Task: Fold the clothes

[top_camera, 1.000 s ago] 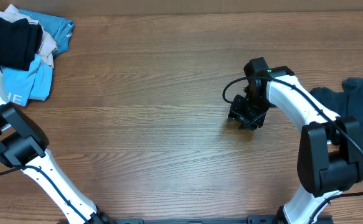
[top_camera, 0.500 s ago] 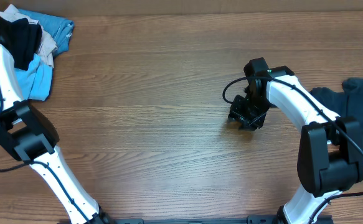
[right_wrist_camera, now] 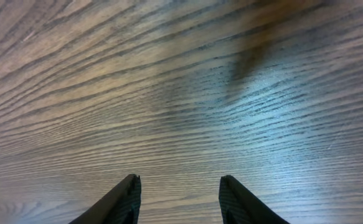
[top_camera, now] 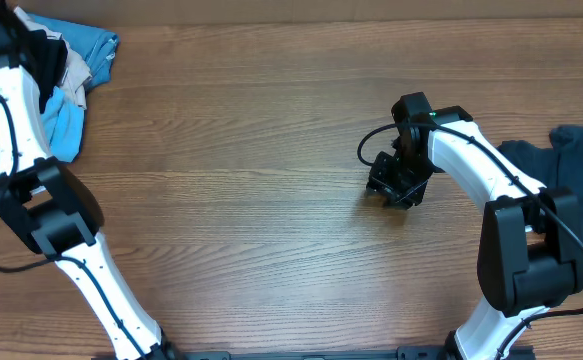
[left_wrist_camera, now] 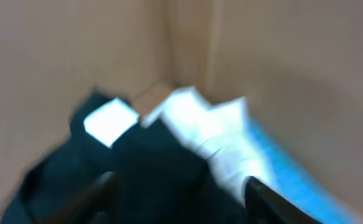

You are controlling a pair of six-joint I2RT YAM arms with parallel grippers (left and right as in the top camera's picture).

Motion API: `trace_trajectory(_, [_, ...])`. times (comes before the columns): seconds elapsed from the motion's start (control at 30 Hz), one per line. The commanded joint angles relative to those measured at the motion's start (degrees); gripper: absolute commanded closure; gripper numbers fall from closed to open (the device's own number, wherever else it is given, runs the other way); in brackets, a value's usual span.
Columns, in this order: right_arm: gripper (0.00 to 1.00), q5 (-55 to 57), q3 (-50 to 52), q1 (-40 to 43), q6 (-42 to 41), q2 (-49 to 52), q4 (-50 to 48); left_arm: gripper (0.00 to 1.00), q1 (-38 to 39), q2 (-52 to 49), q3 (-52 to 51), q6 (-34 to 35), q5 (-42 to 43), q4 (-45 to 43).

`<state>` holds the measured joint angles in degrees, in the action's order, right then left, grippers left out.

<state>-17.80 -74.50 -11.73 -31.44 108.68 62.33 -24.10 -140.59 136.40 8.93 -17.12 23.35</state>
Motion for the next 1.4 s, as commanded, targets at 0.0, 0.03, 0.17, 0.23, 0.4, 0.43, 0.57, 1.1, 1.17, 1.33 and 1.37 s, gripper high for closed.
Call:
trace_trajectory(0.0, [0.54, 0.4, -3.0, 0.5, 1.3, -2.0, -0.2, 0.07, 2.9, 13.7, 0.7, 0.3, 2.5, 0.4])
trace_trajectory(0.03, [0.53, 0.4, -3.9, 0.8, 1.8, -2.0, 0.2, 0.0, 3.3, 14.9, 0.7, 0.3, 2.7, 1.0])
trace_trajectory(0.17, [0.49, 3.0, -14.3, 2.5, 5.2, -2.0, 6.9, 0.0, 6.6, 23.6, 0.7, 0.3, 6.2, 8.7])
trace_trajectory(0.23, [0.44, 9.6, -22.1, 2.5, 5.2, -2.0, 12.3, 0.0, 8.2, 28.4, 0.7, 0.3, 14.1, 13.9])
trace_trajectory(0.4, [0.24, 18.6, -40.9, 2.5, 5.2, -2.0, 24.5, 0.0, 9.2, 35.5, 0.7, 0.0, 39.3, 22.8])
trace_trajectory(0.43, [0.2, 19.9, -44.9, 2.5, 5.2, -2.1, 27.6, 0.0, 9.2, 36.3, 0.7, -0.2, 43.7, 24.3])
trace_trajectory(0.57, [0.05, 20.3, -53.8, 2.4, 6.4, -4.3, 34.7, 0.04, 9.6, 36.7, 0.7, -2.4, 51.5, 29.0])
trace_trajectory(1.1, [0.0, 22.9, -37.0, -1.4, 9.4, -42.7, 34.7, 0.0, 24.6, 37.0, 0.7, -19.7, 49.4, 53.0])
trace_trajectory(1.17, [0.0, 24.7, -35.6, -1.4, 9.4, -44.3, 34.7, 0.0, 27.5, 38.9, 0.7, -19.1, 43.4, 52.4])
trace_trajectory(1.33, [0.0, 29.8, -35.6, -1.4, 9.1, -42.7, 33.8, 0.0, 32.4, 46.6, 0.7, -15.2, 31.5, 49.9])
trace_trajectory(1.37, [0.0, 29.8, -35.6, -1.4, 9.1, -42.0, 33.6, 0.0, 32.7, 49.6, 0.7, -15.1, 31.5, 49.9])
